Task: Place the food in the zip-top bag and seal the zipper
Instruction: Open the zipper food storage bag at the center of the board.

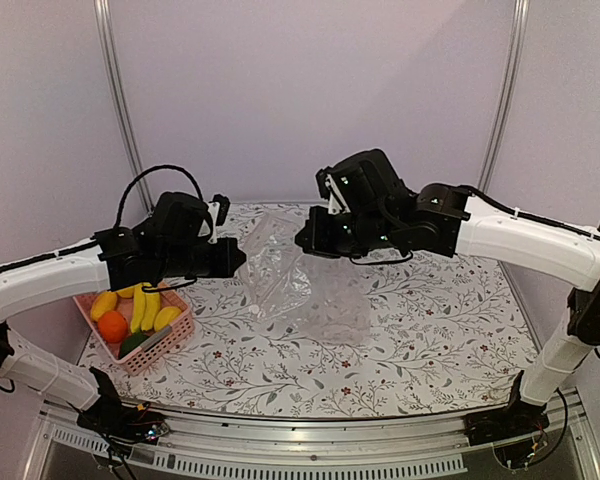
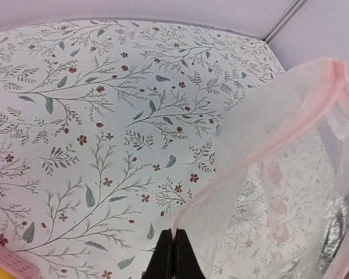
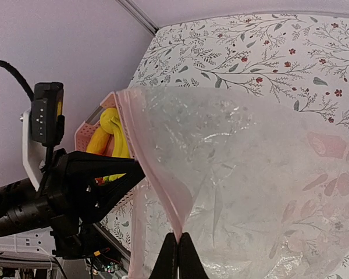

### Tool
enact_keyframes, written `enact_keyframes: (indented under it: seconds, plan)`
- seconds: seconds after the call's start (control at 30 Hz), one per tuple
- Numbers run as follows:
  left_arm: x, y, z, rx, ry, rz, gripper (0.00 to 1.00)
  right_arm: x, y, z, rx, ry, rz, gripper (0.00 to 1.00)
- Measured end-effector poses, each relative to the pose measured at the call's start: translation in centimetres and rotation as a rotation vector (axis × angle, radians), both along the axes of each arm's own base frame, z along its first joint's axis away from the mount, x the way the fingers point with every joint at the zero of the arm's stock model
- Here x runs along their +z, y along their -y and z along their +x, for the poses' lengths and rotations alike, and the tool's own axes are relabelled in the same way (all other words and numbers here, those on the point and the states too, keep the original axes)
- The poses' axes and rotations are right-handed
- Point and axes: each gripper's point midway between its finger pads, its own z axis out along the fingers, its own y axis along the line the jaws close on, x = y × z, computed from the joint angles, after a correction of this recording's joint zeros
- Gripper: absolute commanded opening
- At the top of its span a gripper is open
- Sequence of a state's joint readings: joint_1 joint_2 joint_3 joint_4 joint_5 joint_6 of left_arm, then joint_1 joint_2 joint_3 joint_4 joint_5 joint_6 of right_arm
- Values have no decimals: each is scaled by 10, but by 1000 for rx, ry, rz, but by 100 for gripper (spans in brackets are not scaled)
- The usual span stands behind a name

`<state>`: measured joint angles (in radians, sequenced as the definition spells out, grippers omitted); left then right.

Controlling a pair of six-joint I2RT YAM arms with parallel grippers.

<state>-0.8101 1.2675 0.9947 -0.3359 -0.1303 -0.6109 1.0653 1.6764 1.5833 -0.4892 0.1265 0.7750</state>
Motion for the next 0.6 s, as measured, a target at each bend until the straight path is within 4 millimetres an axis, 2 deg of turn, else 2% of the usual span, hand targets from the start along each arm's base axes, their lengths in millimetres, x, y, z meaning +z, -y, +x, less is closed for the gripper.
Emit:
enact_keyframes:
  seconds: [0.13, 0.27, 0.3, 0.33, 0.43, 0.5, 0.6]
  plan:
    - [-20, -21, 3, 61, -14, 94, 0, 15, 8, -4, 3, 17, 15, 0]
    - [-22, -29, 6, 87, 4, 133, 0, 24, 11, -8, 11, 21, 31, 0]
    - [-22, -29, 6, 86, 6, 137, 3, 24, 11, -8, 14, 20, 32, 0]
    - [-22, -29, 6, 83, 8, 139, 10, 24, 11, -9, 16, 18, 31, 0]
    - [-21, -24, 5, 53, 10, 133, 45, 23, 11, -10, 20, 14, 29, 0]
    - [-20, -19, 2, 22, 3, 115, 65, 23, 11, -10, 19, 14, 30, 0]
    - [-12, -11, -5, -36, -7, 62, 80, 23, 11, -10, 19, 14, 30, 0]
